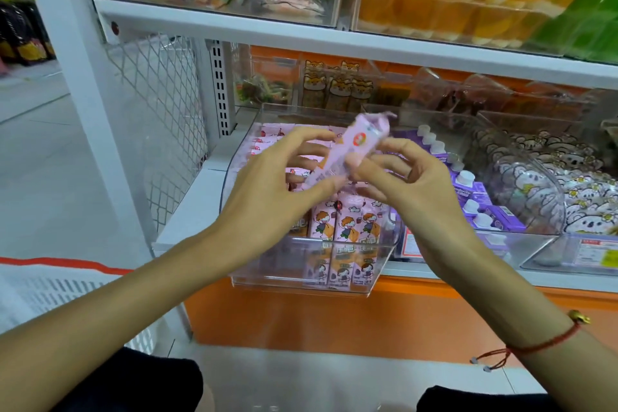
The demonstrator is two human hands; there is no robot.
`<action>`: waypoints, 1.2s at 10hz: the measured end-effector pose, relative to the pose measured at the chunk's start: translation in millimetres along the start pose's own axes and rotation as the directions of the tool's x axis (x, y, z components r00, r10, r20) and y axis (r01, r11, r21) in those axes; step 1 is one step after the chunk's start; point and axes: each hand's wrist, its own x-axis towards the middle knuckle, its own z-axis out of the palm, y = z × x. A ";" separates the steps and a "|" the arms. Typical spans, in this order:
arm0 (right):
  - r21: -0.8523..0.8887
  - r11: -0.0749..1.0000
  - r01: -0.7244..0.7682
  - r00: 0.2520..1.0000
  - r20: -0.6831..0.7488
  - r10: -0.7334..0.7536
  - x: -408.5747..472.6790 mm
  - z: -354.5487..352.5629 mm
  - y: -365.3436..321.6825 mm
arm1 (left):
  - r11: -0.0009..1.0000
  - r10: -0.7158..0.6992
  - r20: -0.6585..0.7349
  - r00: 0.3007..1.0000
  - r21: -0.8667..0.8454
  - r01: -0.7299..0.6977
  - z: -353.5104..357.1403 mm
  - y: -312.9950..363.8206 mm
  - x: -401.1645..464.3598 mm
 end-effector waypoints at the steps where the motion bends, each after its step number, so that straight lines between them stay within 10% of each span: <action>1: 0.031 0.999 -0.039 0.999 0.022 0.039 2.6 -5.6 -6.0 | 0.950 -0.205 0.168 0.964 -0.201 0.237 -7.7 2.2 6.1; 3: 0.049 0.992 -0.115 0.992 0.047 0.113 3.6 -5.8 -5.3 | 0.646 -0.462 0.430 0.776 -0.436 0.626 -12.0 6.3 10.6; 5: 0.067 0.990 -0.121 0.991 0.068 0.117 5.3 -9.1 -3.4 | 0.690 -0.432 0.464 0.773 -0.382 0.615 -14.1 2.8 11.6; 8: -0.185 0.921 0.342 0.939 0.094 -0.330 -5.3 -1.5 -7.4 | 0.786 -0.361 0.433 0.826 -0.335 0.519 -12.3 6.2 7.0; 12: -0.248 0.894 0.373 0.928 0.091 -0.362 -10.1 1.8 -10.3 | 0.762 -0.342 0.444 0.828 -0.384 0.521 -6.8 9.4 6.3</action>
